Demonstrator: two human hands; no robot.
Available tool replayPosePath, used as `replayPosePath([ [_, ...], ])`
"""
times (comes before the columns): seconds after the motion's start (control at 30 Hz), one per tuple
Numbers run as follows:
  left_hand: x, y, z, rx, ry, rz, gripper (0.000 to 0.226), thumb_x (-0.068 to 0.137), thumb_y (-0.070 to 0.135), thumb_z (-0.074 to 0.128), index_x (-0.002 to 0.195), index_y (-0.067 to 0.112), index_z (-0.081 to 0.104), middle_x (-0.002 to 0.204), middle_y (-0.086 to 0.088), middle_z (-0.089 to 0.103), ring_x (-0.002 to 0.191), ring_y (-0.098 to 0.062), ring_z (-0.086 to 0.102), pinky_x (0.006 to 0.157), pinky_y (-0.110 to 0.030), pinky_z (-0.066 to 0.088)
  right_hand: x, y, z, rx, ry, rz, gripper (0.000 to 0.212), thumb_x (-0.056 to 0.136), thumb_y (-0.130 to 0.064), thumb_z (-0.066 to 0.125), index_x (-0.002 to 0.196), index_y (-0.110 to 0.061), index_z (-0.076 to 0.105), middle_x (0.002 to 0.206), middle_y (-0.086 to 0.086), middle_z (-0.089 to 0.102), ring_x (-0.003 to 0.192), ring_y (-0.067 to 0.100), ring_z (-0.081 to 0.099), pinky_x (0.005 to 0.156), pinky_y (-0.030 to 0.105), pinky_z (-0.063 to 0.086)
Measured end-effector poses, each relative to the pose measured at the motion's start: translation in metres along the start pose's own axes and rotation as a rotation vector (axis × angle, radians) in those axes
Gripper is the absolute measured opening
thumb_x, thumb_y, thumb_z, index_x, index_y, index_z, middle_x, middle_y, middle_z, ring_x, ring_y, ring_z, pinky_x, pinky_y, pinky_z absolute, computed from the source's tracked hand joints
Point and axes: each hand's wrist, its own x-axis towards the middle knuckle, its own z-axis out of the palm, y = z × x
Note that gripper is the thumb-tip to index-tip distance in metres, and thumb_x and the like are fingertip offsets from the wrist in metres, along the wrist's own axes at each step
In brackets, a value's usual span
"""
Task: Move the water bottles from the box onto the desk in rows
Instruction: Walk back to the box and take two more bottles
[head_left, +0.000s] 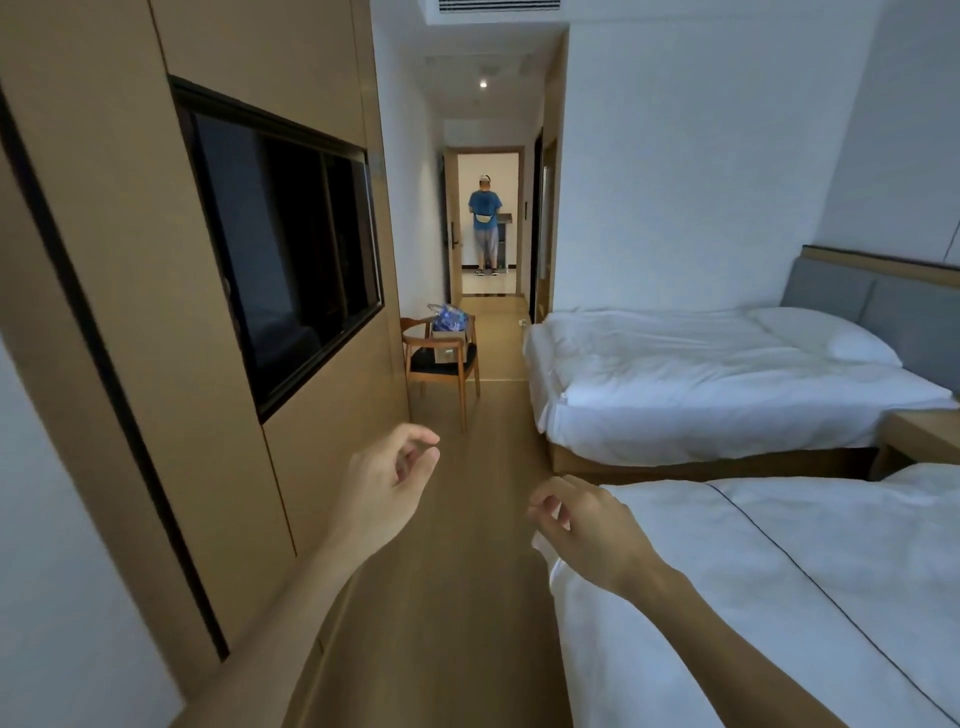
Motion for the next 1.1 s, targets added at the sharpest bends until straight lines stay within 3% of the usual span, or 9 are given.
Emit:
replayPosePath([
  [0.23, 0.138, -0.071, 0.058, -0.006, 0.01, -0.001, 0.012, 0.095, 0.029, 0.056, 0.105, 0.031, 0.062, 0.088, 0.012, 0.062, 0.083, -0.006, 0.057, 0.07, -0.023, 0.051, 0.151, 0.071, 0.043, 0.027, -0.016, -0.039, 0.008, 0.096, -0.034, 0.053, 0.1, -0.032, 0.061, 0.095, -0.018, 0.059, 0.079, 0.006, 0.061, 0.068, 0.03, 0.057],
  [0.5, 0.294, -0.131, 0.102, 0.054, 0.012, -0.041, 0.016, 0.096, 0.037, 0.053, 0.11, 0.035, 0.059, 0.093, 0.016, 0.061, 0.085, -0.001, 0.058, 0.076, -0.026, 0.054, 0.331, 0.133, 0.066, 0.018, -0.09, -0.115, 0.01, 0.097, -0.029, 0.055, 0.106, -0.029, 0.06, 0.1, -0.015, 0.058, 0.082, 0.005, 0.06, 0.073, 0.02, 0.054],
  [0.93, 0.505, -0.293, 0.165, 0.076, 0.051, -0.047, 0.012, 0.094, 0.042, 0.054, 0.105, 0.046, 0.054, 0.089, 0.017, 0.059, 0.079, -0.002, 0.058, 0.07, -0.032, 0.056, 0.583, 0.204, 0.145, 0.011, -0.085, -0.161, 0.01, 0.097, -0.036, 0.048, 0.098, -0.031, 0.057, 0.094, -0.013, 0.058, 0.079, 0.009, 0.059, 0.069, 0.036, 0.055],
  [1.1, 0.607, -0.361, 0.182, 0.065, 0.019, -0.076, 0.011, 0.094, 0.043, 0.053, 0.105, 0.044, 0.055, 0.09, 0.018, 0.058, 0.08, 0.0, 0.058, 0.072, -0.033, 0.057, 0.689, 0.217, 0.172, 0.008, -0.066, -0.115, 0.011, 0.098, -0.038, 0.048, 0.098, -0.033, 0.058, 0.093, -0.016, 0.057, 0.079, 0.004, 0.058, 0.07, 0.027, 0.052],
])
